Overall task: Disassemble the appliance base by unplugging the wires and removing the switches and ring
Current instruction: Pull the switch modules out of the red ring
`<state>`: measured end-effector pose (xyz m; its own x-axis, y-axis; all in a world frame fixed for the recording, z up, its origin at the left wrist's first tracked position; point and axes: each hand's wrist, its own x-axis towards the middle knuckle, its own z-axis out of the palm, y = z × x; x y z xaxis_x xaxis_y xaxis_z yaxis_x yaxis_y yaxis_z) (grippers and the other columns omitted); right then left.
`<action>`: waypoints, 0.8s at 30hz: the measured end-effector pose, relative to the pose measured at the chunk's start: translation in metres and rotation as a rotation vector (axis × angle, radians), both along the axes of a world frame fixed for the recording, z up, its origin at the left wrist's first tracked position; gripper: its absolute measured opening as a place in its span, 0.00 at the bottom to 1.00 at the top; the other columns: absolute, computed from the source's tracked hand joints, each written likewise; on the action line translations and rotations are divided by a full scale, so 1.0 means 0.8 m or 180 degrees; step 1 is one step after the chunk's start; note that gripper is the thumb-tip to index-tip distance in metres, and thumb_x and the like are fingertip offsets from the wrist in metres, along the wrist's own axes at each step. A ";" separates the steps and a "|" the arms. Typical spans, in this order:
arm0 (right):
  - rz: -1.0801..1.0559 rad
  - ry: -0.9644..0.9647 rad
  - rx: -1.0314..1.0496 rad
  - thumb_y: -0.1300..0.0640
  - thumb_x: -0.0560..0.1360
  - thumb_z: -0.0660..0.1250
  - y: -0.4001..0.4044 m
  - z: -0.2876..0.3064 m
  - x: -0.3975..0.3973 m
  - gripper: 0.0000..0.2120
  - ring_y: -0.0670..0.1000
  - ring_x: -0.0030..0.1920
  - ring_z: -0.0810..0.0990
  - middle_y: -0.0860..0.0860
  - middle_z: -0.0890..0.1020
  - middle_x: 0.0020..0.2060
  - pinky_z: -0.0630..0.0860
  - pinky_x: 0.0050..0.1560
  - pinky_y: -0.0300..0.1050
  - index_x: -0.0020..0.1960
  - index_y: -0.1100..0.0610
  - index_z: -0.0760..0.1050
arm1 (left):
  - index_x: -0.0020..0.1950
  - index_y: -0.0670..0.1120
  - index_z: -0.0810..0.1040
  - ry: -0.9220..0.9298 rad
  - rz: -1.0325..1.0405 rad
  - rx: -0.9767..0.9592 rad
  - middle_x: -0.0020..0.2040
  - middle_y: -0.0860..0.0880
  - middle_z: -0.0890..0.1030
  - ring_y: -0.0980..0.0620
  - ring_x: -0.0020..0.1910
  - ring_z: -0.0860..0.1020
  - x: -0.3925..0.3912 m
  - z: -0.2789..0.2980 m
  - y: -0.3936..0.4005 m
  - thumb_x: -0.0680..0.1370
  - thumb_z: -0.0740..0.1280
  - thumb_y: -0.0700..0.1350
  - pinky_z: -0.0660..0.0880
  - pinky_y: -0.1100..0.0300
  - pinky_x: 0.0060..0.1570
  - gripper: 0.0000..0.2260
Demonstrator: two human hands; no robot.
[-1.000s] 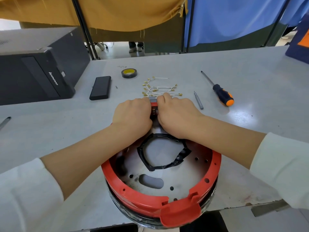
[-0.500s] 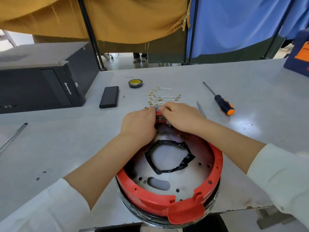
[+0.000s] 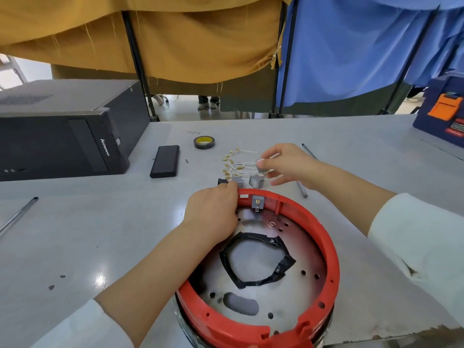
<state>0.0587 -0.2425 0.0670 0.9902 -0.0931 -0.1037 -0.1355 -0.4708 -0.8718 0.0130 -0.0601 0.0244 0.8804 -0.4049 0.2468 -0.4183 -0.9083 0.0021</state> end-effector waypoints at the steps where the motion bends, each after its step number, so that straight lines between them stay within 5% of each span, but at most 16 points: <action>1: 0.0066 0.0028 -0.0389 0.60 0.74 0.71 -0.007 -0.003 0.004 0.10 0.51 0.42 0.79 0.52 0.78 0.44 0.81 0.38 0.43 0.53 0.56 0.74 | 0.54 0.48 0.67 -0.0005 -0.0004 -0.0010 0.54 0.48 0.77 0.44 0.50 0.77 0.000 0.000 -0.001 0.77 0.60 0.45 0.62 0.56 0.37 0.07; 6: 0.0770 0.0258 -0.2217 0.65 0.74 0.65 -0.024 -0.025 0.018 0.20 0.53 0.39 0.77 0.55 0.74 0.54 0.79 0.39 0.46 0.65 0.58 0.69 | 0.53 0.48 0.65 -0.0049 -0.0059 -0.0050 0.53 0.48 0.76 0.44 0.50 0.77 0.001 0.000 -0.001 0.78 0.58 0.48 0.62 0.56 0.37 0.06; 12: 0.1203 0.0133 -0.2585 0.67 0.75 0.61 -0.023 -0.038 0.042 0.24 0.53 0.56 0.73 0.56 0.71 0.63 0.69 0.51 0.40 0.70 0.56 0.64 | 0.50 0.50 0.62 -0.0011 -0.0126 -0.0114 0.53 0.49 0.76 0.45 0.50 0.77 0.001 0.000 0.000 0.78 0.57 0.51 0.62 0.56 0.37 0.07; 16: 0.1274 0.0029 -0.2758 0.68 0.75 0.59 -0.027 -0.042 0.056 0.24 0.53 0.56 0.73 0.56 0.71 0.62 0.68 0.53 0.41 0.69 0.55 0.66 | 0.49 0.50 0.61 0.0014 -0.0174 -0.0134 0.52 0.49 0.76 0.44 0.50 0.77 0.002 0.001 0.001 0.78 0.56 0.54 0.63 0.56 0.37 0.09; 20: 0.1556 -0.0028 -0.2670 0.61 0.74 0.67 -0.024 -0.042 0.062 0.25 0.44 0.43 0.70 0.52 0.71 0.56 0.66 0.50 0.40 0.68 0.49 0.67 | 0.51 0.50 0.63 0.0026 -0.0176 -0.0120 0.53 0.49 0.76 0.44 0.50 0.77 0.002 0.002 0.001 0.78 0.56 0.55 0.63 0.56 0.38 0.10; 24: 0.1648 -0.0103 -0.2768 0.54 0.74 0.69 -0.018 -0.045 0.068 0.22 0.49 0.50 0.71 0.53 0.73 0.55 0.68 0.53 0.43 0.66 0.47 0.69 | 0.48 0.51 0.58 0.0030 -0.0152 -0.0129 0.52 0.49 0.76 0.45 0.49 0.77 0.002 0.002 0.000 0.78 0.56 0.54 0.63 0.56 0.37 0.09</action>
<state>0.1134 -0.2567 0.0310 0.9314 0.3182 -0.1768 0.2831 -0.9384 -0.1979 0.0144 -0.0601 0.0257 0.8627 -0.4364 0.2556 -0.4611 -0.8863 0.0427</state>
